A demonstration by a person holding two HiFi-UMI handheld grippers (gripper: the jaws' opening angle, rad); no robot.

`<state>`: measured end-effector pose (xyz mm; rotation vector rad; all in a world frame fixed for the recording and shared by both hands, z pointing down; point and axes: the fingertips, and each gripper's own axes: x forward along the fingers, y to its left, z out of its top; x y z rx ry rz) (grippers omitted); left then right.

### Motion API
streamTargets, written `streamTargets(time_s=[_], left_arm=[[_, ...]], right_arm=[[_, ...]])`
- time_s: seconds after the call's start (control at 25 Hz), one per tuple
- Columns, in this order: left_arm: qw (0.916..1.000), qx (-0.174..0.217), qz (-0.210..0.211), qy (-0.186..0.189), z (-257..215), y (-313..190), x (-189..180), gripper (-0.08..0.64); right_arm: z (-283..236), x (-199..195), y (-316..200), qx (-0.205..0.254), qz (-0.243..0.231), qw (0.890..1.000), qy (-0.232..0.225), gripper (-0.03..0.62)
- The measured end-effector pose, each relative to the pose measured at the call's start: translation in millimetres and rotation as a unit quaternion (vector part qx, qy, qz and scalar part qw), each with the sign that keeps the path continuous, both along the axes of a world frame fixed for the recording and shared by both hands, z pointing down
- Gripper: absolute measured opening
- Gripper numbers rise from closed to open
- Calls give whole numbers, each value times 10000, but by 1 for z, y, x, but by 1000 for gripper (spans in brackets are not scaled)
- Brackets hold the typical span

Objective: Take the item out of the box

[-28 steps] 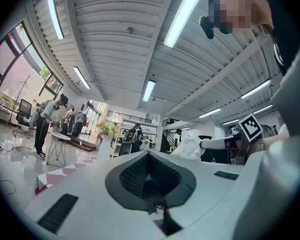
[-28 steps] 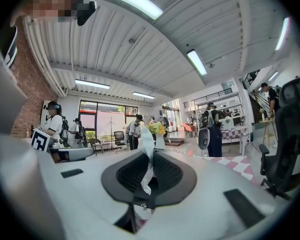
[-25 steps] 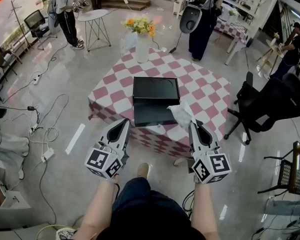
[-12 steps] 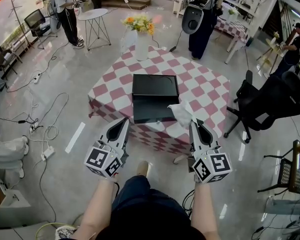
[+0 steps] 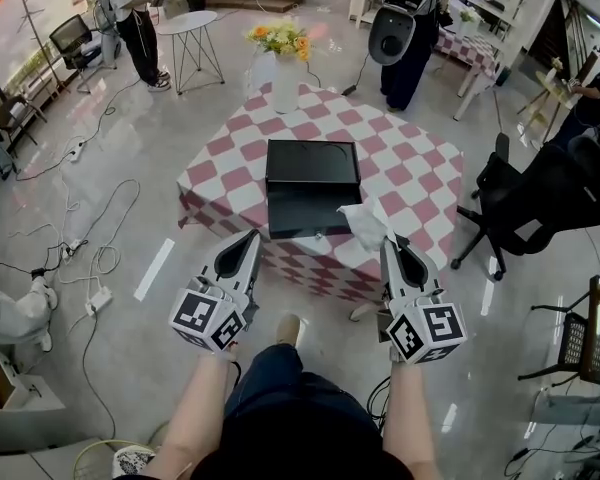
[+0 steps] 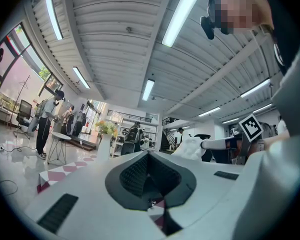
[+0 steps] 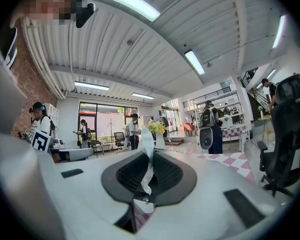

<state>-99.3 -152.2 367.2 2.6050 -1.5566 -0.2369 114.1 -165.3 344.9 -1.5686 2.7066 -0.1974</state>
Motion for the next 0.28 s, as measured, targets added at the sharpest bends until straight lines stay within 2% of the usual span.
streamTargets(time_s=[0.28], left_arm=[[10000,-4,19,-19,-1,0,2,0]], right_arm=[[1,2,1,-21,1,10000,-17,34]])
